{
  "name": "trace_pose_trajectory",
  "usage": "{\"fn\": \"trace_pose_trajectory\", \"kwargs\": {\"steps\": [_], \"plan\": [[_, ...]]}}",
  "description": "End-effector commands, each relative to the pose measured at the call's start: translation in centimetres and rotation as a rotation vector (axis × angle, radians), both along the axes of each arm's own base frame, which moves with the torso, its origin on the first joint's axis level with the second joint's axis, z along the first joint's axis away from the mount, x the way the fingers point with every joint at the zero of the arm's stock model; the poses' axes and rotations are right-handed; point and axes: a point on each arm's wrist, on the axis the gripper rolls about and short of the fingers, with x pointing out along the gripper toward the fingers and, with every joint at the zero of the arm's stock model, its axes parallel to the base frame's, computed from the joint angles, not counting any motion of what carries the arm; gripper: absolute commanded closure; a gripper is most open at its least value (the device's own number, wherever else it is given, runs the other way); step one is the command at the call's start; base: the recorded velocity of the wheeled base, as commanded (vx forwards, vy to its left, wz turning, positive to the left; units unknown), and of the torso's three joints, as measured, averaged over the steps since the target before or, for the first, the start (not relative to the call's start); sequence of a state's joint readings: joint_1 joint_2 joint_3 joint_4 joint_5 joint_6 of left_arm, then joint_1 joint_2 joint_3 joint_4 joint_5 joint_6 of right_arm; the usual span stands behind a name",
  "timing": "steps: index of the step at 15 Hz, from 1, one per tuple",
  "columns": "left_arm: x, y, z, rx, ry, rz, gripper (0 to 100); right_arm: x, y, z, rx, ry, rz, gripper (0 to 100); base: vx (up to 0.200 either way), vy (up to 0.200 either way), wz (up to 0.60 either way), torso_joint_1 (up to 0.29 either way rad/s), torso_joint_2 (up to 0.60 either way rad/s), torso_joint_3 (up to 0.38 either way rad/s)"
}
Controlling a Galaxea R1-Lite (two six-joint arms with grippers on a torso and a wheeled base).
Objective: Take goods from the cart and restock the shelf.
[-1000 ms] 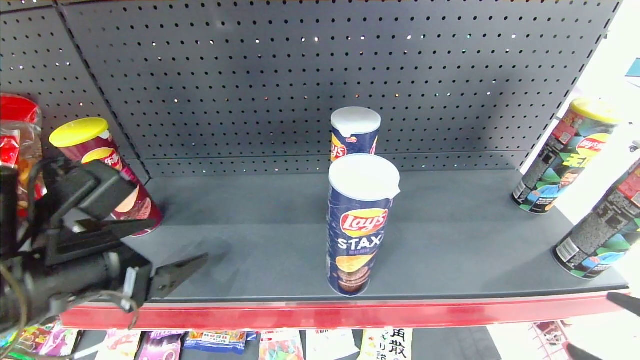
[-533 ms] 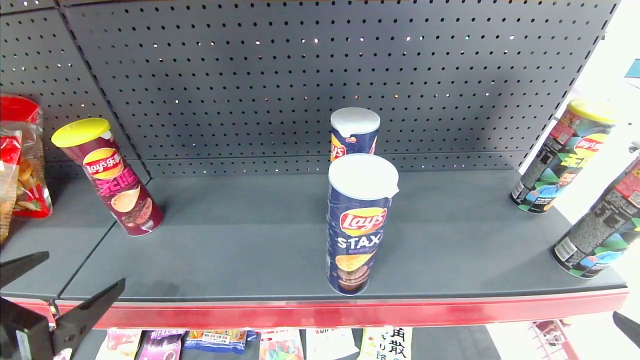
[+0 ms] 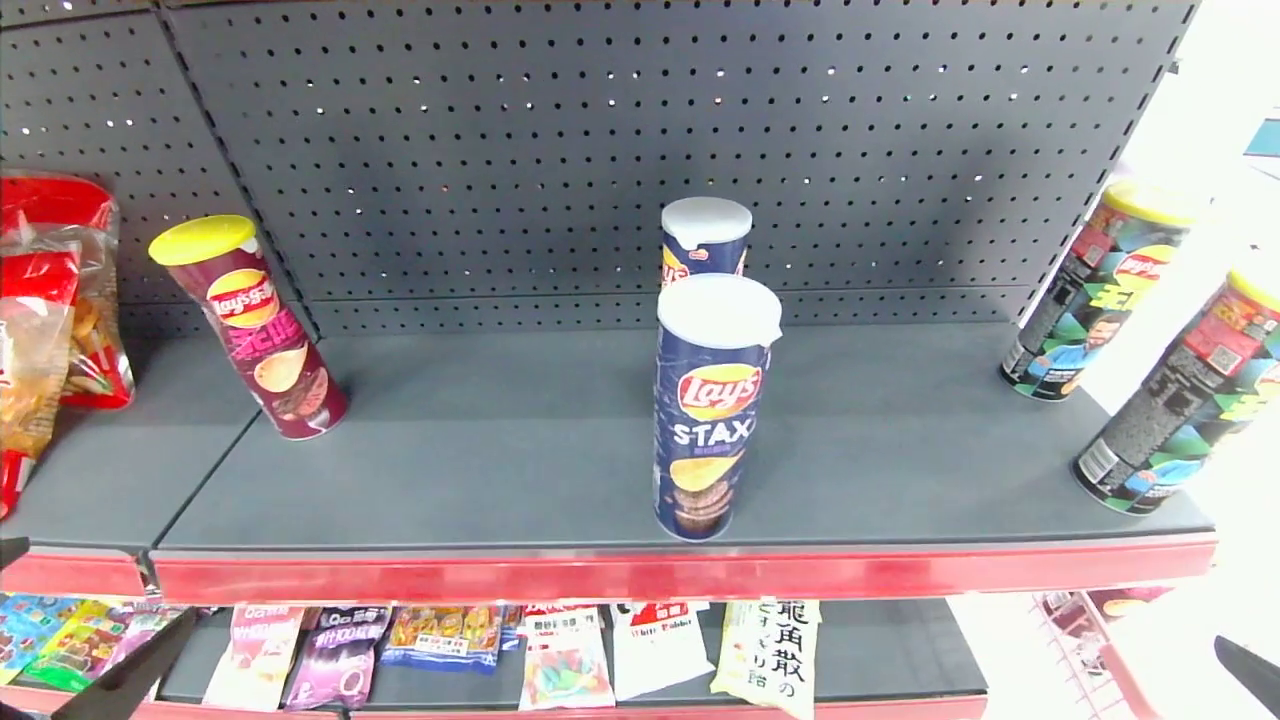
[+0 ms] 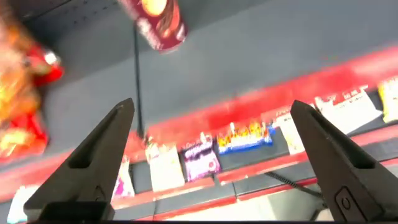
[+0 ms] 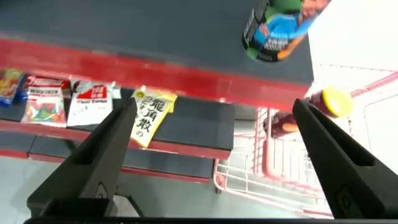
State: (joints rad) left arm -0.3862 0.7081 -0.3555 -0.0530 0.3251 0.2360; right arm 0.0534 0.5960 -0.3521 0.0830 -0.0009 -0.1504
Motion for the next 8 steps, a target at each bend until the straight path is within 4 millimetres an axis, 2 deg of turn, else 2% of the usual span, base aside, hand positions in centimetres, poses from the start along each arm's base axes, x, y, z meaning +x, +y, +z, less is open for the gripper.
{"fn": "trace_pose_trajectory", "kwargs": {"steps": [1, 4, 6, 8], "plan": [[-0.19, 0.13, -0.04, 0.003, -0.01, 0.02, 0, 0.17, 0.02, -0.06, 0.001, 0.011, 0.004, 0, -0.2, 0.0, 0.0, -0.022, -0.01, 0.002], [0.05, 0.07, -0.3, 0.016, 0.008, 0.033, 0, 0.35, 0.1, -0.15, 0.009, 0.028, 0.035, 0, -0.2, 0.0, 0.0, -0.004, 0.0, 0.001], [0.06, 0.39, -0.32, 0.036, 0.003, 0.118, 0, 0.72, 0.11, -0.2, 0.009, 0.045, 0.033, 0, 0.0, 0.0, 0.0, 0.0, 0.0, 0.0], [-0.22, 0.59, -0.26, 0.038, -0.013, 0.133, 0, 0.81, 0.12, -0.71, 0.006, 0.069, 0.034, 0, 0.0, 0.0, 0.0, 0.0, 0.0, 0.0]]}}
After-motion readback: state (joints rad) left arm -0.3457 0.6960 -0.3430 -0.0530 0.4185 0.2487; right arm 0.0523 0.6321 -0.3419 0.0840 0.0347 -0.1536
